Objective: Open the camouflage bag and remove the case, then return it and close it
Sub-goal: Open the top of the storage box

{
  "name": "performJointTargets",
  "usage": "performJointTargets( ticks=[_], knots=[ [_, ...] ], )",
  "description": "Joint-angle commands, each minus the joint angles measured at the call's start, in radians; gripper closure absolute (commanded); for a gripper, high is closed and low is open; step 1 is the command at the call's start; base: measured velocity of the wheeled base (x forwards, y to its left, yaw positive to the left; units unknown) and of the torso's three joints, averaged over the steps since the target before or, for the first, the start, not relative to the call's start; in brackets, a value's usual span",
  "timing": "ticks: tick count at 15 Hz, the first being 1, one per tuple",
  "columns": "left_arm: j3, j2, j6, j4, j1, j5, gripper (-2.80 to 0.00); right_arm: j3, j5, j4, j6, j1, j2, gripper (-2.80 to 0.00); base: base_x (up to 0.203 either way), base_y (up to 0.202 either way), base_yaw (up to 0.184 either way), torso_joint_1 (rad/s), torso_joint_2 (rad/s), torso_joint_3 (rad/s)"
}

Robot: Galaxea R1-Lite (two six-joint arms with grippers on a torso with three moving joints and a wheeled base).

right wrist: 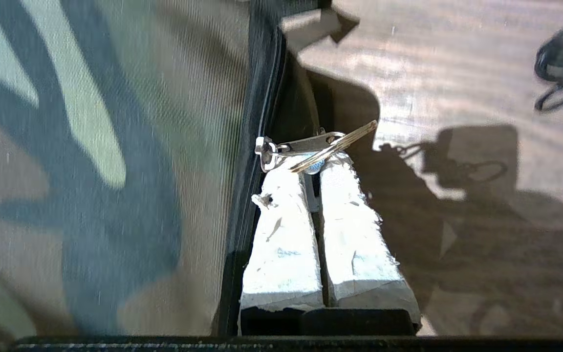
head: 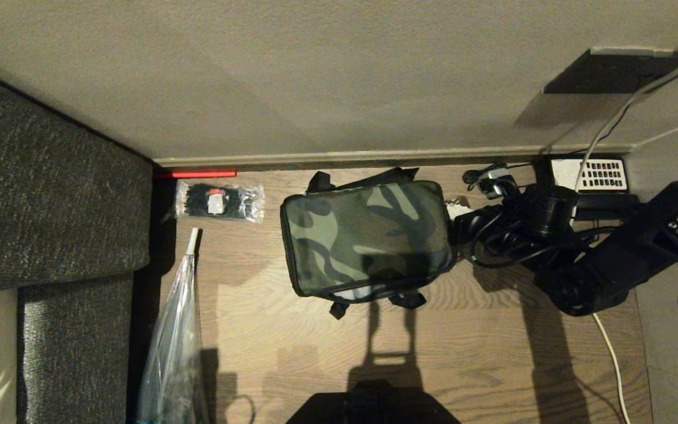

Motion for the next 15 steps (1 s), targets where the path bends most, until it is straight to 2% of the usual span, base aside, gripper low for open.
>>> performJointTargets(
  ticks=[1, 15],
  knots=[
    [0.003, -0.002, -0.001, 0.000, 0.001, 0.001, 0.00, -0.045, 0.001, -0.007, 0.009, 0.001, 0.020, 0.00, 0.000, 0.000, 0.000, 0.000, 0.00, 0.000],
    [0.003, -0.002, 0.000, 0.000, 0.001, 0.001, 0.00, -0.253, -0.008, -0.003, 0.069, 0.002, 0.105, 0.00, 0.000, 0.000, 0.000, 0.000, 0.00, 0.000]
  ],
)
